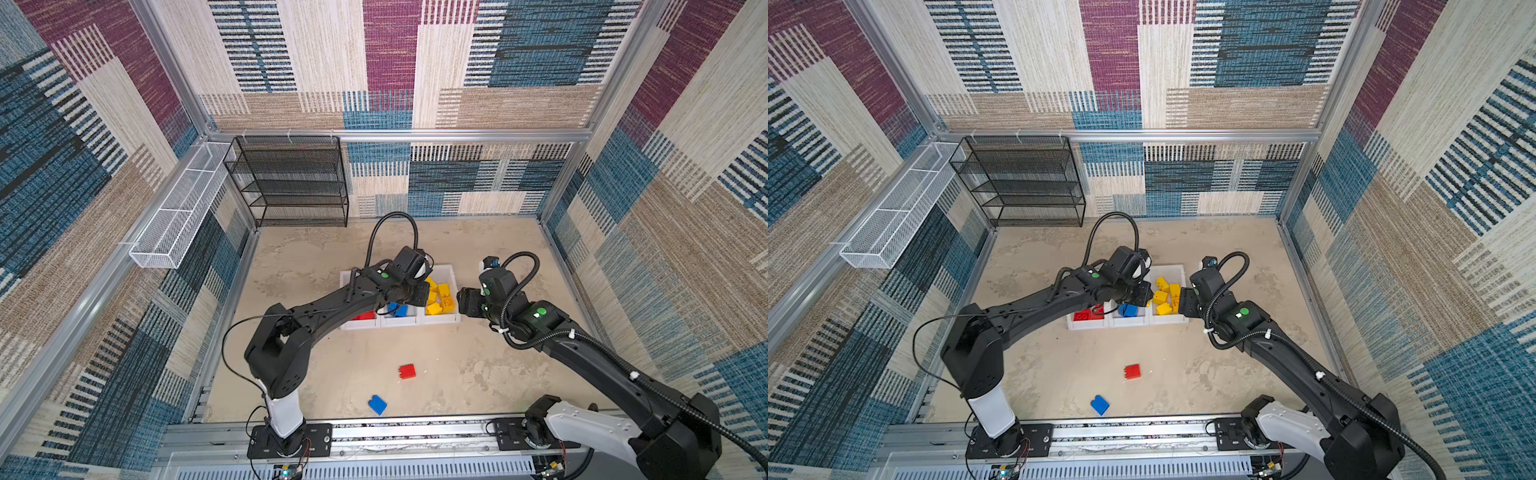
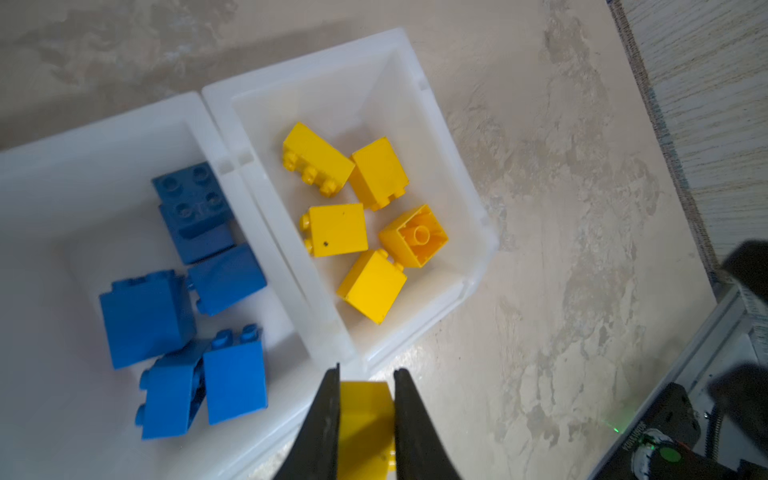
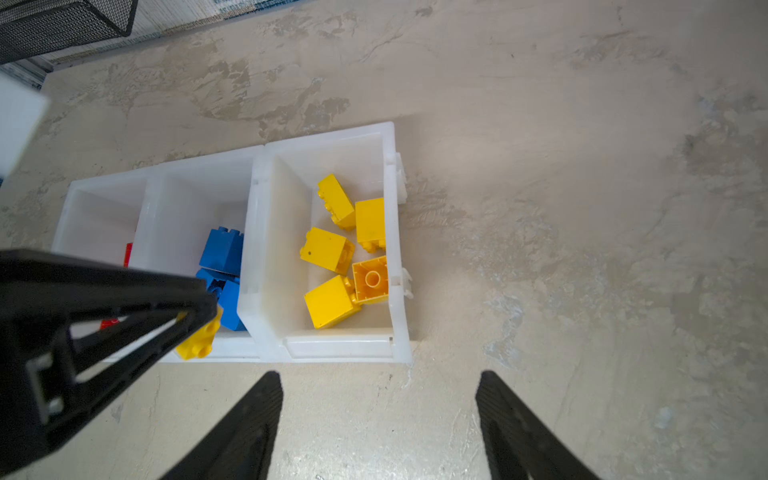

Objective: Sort the legos into containers by color
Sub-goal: 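Carry the small yellow brick into the yellow bin and open the left gripper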

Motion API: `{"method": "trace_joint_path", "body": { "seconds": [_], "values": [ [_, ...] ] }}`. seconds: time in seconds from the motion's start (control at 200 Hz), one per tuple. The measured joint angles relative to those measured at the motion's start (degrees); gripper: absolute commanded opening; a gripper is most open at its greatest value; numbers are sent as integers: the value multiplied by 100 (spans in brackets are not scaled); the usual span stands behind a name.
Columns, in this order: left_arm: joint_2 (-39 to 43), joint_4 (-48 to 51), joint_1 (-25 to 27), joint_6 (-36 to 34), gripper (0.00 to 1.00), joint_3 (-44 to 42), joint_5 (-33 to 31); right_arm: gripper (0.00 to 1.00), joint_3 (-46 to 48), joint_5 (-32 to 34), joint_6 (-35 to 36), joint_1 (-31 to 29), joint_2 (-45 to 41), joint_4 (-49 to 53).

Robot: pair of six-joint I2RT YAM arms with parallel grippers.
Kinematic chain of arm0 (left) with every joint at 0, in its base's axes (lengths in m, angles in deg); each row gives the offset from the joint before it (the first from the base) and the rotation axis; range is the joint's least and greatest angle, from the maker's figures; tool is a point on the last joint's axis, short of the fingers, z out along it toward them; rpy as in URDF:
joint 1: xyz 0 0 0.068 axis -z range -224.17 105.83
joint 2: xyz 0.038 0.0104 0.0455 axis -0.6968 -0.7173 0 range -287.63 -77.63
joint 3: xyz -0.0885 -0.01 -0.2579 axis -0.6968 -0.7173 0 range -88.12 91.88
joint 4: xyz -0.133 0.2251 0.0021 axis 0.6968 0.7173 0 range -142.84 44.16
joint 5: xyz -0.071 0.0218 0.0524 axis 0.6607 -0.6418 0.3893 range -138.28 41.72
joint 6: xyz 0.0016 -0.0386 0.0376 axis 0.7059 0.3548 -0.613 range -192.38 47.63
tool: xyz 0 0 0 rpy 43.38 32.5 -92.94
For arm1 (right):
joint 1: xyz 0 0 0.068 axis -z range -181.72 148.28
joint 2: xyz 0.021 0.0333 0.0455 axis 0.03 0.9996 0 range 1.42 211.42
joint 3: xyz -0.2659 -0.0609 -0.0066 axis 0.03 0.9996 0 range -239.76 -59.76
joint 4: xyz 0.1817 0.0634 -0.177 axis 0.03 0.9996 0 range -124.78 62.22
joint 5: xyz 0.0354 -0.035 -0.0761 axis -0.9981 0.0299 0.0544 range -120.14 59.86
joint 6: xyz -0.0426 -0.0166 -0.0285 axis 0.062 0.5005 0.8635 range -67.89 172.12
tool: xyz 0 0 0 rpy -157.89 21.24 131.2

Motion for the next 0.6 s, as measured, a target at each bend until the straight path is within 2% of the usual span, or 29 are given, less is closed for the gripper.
{"method": "trace_joint_path", "body": {
  "seconds": [0.095, 0.24, 0.386, 0.601],
  "values": [
    [-540, 101, -26, -118, 26, 621, 125, 76, 114, 0, -109, 0, -208, 101],
    [-964, 216, -94, -153, 40, 1025, 192, 76, 214, -2, -221, 11, -391, 238],
    [-994, 199, -212, -149, 48, 1010, 293, 76, 247, -4, -308, 9, -428, 306],
    [-640, 74, -297, -118, 53, 566, 304, 76, 262, -26, -337, 9, -378, 295]
  ]
}}
